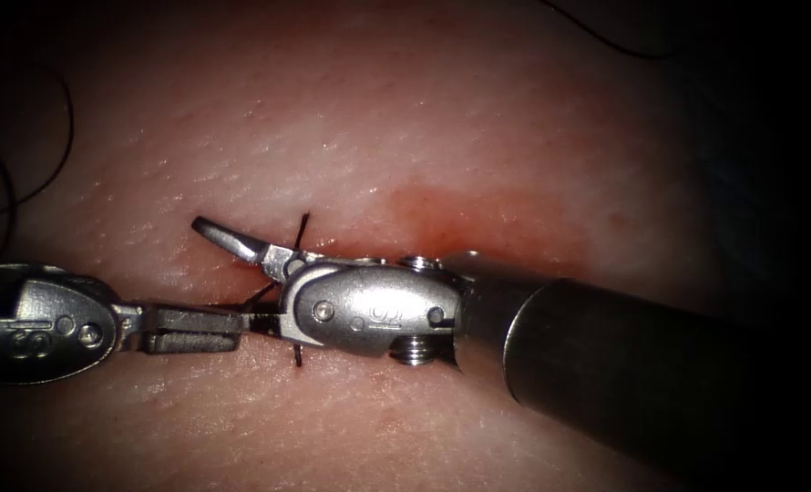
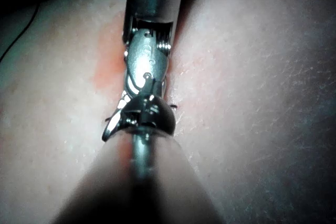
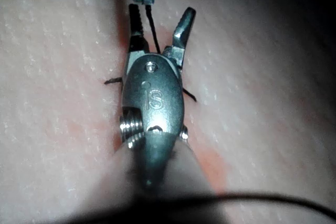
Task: Wound Closure
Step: Cut the suture with the right gripper
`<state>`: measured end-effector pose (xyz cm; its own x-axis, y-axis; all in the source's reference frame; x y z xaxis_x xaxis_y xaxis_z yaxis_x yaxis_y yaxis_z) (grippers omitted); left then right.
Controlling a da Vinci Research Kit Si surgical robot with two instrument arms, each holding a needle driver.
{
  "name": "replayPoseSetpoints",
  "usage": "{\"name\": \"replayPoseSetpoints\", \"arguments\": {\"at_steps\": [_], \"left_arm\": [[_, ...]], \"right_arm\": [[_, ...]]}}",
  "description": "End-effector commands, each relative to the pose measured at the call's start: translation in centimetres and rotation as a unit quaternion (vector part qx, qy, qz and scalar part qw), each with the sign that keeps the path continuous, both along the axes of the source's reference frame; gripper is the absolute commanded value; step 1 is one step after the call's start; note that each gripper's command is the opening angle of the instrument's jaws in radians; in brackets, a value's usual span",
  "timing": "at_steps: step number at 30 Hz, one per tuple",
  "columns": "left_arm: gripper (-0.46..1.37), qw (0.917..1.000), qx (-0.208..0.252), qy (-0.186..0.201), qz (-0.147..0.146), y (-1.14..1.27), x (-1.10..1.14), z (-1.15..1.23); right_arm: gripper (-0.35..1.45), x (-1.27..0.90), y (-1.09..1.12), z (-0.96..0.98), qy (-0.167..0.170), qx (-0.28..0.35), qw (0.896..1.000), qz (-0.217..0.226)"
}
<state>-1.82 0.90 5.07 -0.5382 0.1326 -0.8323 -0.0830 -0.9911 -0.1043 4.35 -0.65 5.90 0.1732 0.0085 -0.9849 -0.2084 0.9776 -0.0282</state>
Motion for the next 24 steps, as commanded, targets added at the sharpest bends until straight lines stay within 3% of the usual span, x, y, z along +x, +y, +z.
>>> {"name": "replayPoseSetpoints", "arguments": {"at_steps": [1, 14, 18, 21, 22, 24], "left_arm": [[-0.35, 1.0, 0.003, 0.0, 0.005, 0.0, -0.01, 0.0], [-0.35, 1.0, 0.0, 0.001, 0.009, -0.03, -0.01, 0.0], [-0.35, 1.0, 0.0, 0.001, 0.009, -0.03, -0.01, 0.0], [-0.35, 1.0, 0.0, 0.001, 0.009, -0.04, -0.01, 0.0], [-0.35, 1.0, 0.0, 0.001, 0.009, -0.04, -0.01, 0.01], [-0.35, 1.0, 0.0, 0.0, 0.009, -0.03, -0.01, 0.01]], "right_arm": [[1.44, 0.02, 0.0, 0.01, 0.0, 0.001, 1.0, -0.003], [1.4, 0.05, 0.04, 0.05, -0.001, -0.003, 1.0, -0.001], [1.26, 0.06, 0.03, 0.03, 0.003, -0.003, 1.0, 0.002], [0.61, 0.06, 0.0, -0.01, 0.006, -0.004, 1.0, 0.0], [0.17, 0.07, -0.01, -0.03, 0.007, -0.004, 1.0, -0.001], [-0.35, 0.07, -0.02, -0.05, 0.011, -0.004, 1.0, -0.006]]}}
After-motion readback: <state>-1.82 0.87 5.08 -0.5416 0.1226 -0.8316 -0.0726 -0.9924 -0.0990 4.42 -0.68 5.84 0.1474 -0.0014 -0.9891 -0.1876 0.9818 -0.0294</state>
